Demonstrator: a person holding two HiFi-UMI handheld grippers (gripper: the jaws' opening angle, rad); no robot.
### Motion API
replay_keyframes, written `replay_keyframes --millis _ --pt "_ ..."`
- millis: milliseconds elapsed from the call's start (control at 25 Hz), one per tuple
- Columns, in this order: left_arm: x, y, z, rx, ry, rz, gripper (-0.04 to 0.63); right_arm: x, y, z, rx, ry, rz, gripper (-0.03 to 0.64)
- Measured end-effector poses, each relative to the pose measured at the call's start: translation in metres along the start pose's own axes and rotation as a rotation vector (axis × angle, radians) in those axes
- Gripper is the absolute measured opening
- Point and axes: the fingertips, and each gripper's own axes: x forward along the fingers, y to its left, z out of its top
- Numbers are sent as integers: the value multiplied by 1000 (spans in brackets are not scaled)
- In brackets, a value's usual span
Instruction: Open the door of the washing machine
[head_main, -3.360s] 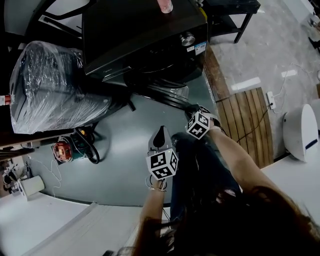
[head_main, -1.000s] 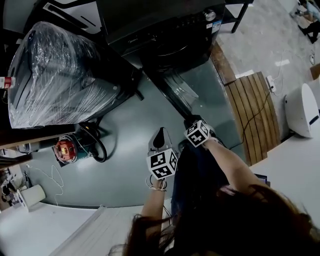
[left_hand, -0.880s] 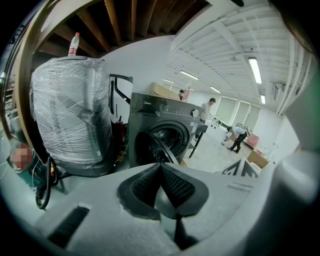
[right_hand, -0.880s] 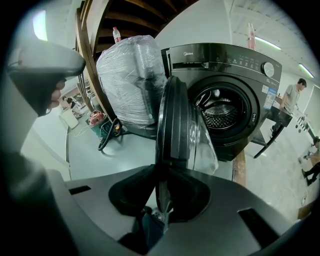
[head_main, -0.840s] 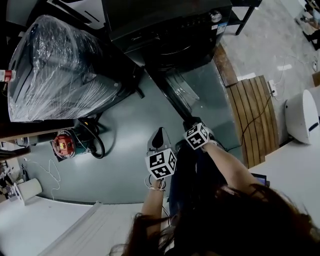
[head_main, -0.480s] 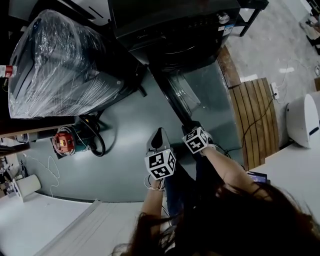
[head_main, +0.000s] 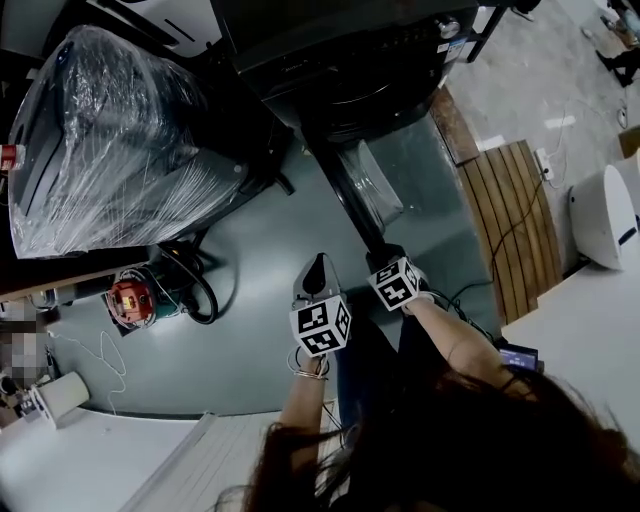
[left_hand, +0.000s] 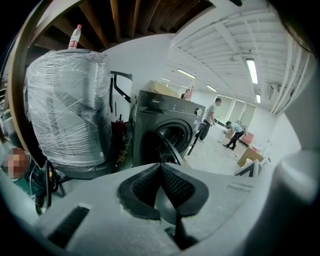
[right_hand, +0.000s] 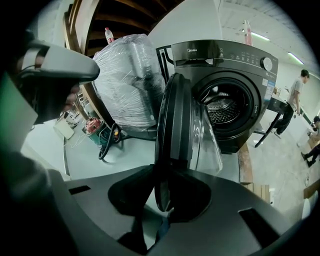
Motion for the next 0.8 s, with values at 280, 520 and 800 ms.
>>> replay_keyframes --millis 280,520,800 --pt "-10 33 -7 15 23 -40 12 11 28 7 54 -9 -43 83" --pt "-21 58 -15 25 35 -63 12 20 53 13 107 -18 -67 83" --pt "-30 84 -20 30 42 -71 12 31 75 20 147 -29 -80 84"
